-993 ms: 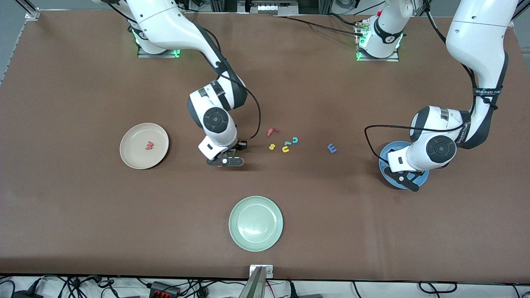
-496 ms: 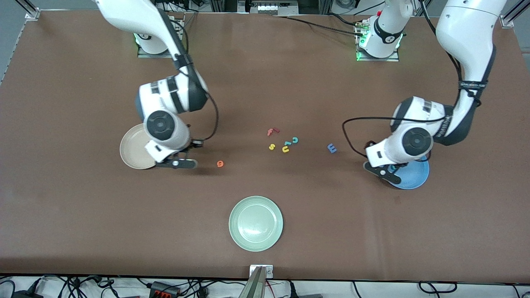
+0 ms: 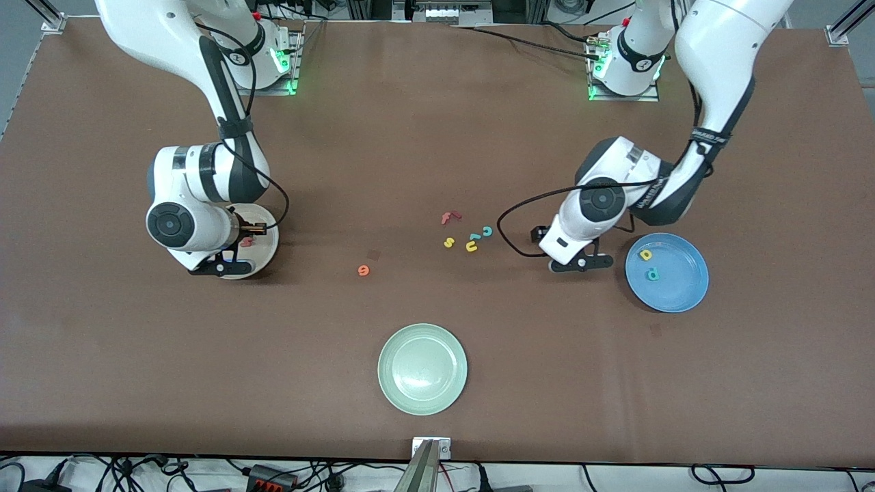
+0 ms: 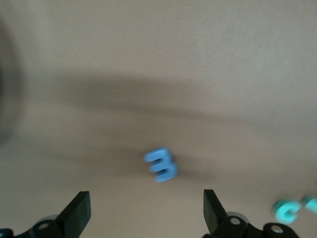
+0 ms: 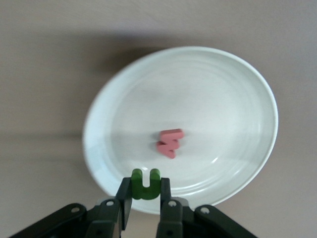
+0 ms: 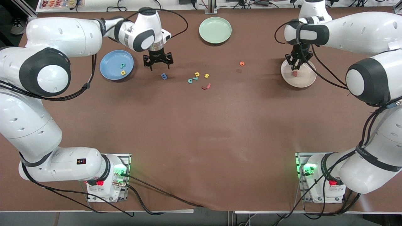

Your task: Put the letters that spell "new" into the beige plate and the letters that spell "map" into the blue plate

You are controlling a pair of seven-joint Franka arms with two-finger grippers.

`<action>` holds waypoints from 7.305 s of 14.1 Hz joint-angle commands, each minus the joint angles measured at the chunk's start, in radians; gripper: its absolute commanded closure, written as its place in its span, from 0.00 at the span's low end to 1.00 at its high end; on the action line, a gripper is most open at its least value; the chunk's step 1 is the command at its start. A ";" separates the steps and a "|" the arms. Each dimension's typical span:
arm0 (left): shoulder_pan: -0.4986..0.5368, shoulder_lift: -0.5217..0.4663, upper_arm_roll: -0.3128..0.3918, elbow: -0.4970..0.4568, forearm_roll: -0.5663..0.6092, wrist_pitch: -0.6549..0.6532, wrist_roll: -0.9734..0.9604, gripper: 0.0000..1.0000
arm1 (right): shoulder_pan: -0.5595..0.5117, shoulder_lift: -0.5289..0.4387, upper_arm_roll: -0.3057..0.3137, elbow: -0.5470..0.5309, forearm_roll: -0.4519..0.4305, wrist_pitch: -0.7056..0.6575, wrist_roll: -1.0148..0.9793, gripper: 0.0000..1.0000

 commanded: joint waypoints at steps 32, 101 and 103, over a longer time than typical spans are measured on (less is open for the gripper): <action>0.082 -0.055 0.009 0.042 0.076 -0.181 0.069 0.99 | 0.312 0.360 0.026 0.369 0.239 0.250 0.307 0.18; -0.062 -0.611 0.460 0.221 -0.279 -0.582 0.910 0.00 | -0.625 -0.296 0.376 0.458 -0.065 -0.383 0.054 0.00; -0.062 -0.611 0.462 0.219 -0.279 -0.591 0.912 0.00 | -0.633 -0.309 0.375 0.493 -0.065 -0.429 0.019 0.00</action>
